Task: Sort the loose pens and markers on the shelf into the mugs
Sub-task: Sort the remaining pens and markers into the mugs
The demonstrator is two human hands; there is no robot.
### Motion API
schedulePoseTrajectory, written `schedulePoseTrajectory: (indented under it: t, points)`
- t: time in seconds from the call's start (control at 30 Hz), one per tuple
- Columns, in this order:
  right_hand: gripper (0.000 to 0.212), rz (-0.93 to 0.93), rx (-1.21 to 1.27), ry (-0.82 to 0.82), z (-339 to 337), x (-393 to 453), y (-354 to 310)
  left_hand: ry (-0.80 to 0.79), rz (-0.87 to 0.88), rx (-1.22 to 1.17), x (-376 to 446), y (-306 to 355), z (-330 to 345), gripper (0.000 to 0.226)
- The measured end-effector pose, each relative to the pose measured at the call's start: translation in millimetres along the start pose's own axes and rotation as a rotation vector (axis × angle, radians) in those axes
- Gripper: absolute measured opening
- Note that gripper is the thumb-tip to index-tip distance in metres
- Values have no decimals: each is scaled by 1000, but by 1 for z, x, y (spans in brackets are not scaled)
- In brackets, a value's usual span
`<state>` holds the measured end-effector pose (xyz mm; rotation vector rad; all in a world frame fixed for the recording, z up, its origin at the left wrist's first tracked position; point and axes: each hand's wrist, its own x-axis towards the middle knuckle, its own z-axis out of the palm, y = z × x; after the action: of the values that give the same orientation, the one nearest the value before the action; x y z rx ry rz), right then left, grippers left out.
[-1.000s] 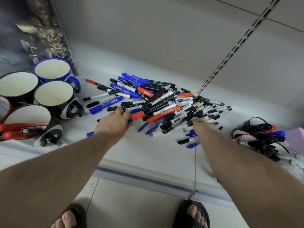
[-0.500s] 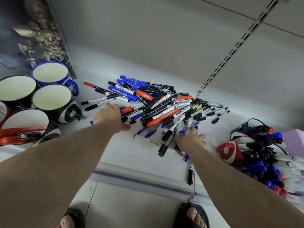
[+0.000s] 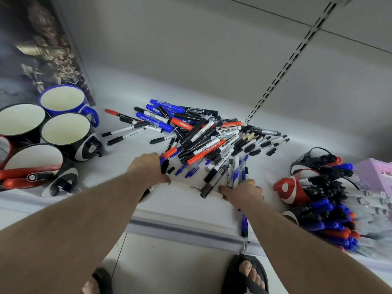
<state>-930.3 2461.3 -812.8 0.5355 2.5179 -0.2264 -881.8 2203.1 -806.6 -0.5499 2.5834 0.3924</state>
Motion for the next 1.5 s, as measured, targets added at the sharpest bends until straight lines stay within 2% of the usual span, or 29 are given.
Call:
schedulePoseTrajectory:
  t: [0.13, 0.3, 0.4, 0.53, 0.6, 0.67, 0.8, 0.83, 1.0, 1.2, 1.27, 1.37, 1.5]
  points:
    - [91, 23, 16, -12, -6, 0, -12, -29, -28, -56, -2, 5, 5, 48]
    - [70, 4, 165, -7, -3, 2, -18, 8, -42, -53, -4, 9, 10, 37]
    - [60, -60, 78, -14, -5, 3, -13, -9, -35, -53, -6, 8, 10, 41]
    - [43, -187, -92, 86, -8, 5, -3, -5, -10, -38, -10, 7, 10, 45]
    - [37, -230, -110, 79, -14, 7, 0, -29, -42, -81, -12, 4, 5, 44]
    - [32, -228, -46, -5, -24, 11, 2, -84, -108, -212, -13, -2, -2, 40]
    - [7, -192, 365, -346, -41, 12, 11, -277, -222, -777, -14, -16, -10, 19]
    - [7, -170, 447, -401, -44, 10, 14, -326, -248, -864, -16, -18, -12, 15]
    - [4, -89, 621, -585, -53, -4, 26, -474, -336, -999, -30, -22, -18, 4]
    - [8, 29, 800, -679, -55, -33, 35, -480, -362, -1243, -69, -20, -18, 9]
    - [17, 33, 864, -682, -55, -47, 38, -454, -353, -1395, -87, -15, -16, 14]
    - [26, -31, 929, -647, -62, -71, 39, -418, -303, -1550, -115, -2, -17, 19]
    - [8, -177, 942, -614, -81, -120, 30, -481, -164, -1666, -155, 20, -21, 24]
